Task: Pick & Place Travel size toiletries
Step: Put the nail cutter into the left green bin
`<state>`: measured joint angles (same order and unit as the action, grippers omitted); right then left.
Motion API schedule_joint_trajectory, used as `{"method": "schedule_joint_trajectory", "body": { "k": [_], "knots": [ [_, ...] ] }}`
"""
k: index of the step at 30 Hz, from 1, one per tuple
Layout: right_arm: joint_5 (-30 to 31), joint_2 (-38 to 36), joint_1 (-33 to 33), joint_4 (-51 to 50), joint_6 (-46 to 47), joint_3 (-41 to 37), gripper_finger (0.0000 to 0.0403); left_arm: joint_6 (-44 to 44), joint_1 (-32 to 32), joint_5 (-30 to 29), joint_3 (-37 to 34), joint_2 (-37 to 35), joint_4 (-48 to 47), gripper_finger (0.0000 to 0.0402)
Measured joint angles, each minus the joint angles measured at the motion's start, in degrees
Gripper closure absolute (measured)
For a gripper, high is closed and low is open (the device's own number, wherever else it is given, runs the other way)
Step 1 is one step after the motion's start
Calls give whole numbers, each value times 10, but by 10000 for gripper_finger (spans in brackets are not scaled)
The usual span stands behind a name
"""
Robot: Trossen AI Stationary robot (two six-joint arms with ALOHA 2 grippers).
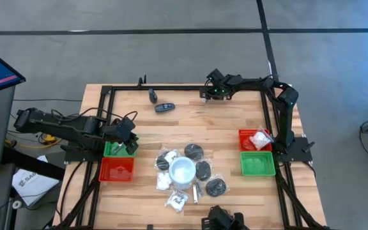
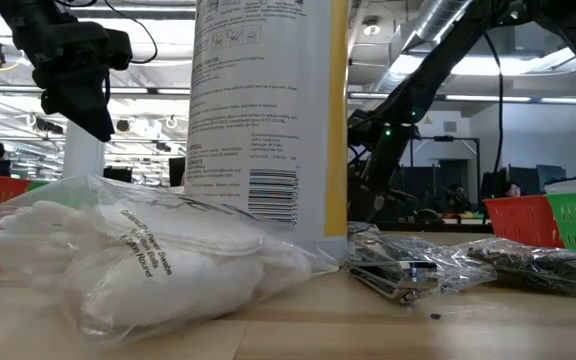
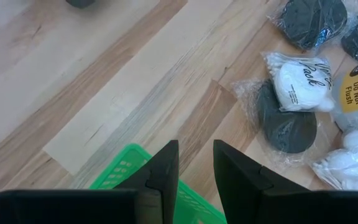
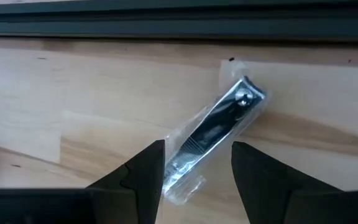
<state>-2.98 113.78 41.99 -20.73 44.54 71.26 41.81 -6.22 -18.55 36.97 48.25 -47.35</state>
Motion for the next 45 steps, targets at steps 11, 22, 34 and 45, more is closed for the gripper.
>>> {"method": "schedule_joint_trajectory", "body": {
  "k": [11, 22, 34, 45],
  "knots": [
    [0, 0, -22, 3, 35, 0, 245, 0, 0, 0, 0, 0, 0, 309],
    [18, 8, -38, -27, 36, 6, 261, -9, -1, 1, 0, 0, -1, 309],
    [55, 9, -37, -44, -4, 6, 376, -12, -3, 3, -2, 0, -1, 309],
    [43, 6, -37, -46, -74, 5, 402, -23, -3, 2, -2, 0, 0, 309]
  ]
}}
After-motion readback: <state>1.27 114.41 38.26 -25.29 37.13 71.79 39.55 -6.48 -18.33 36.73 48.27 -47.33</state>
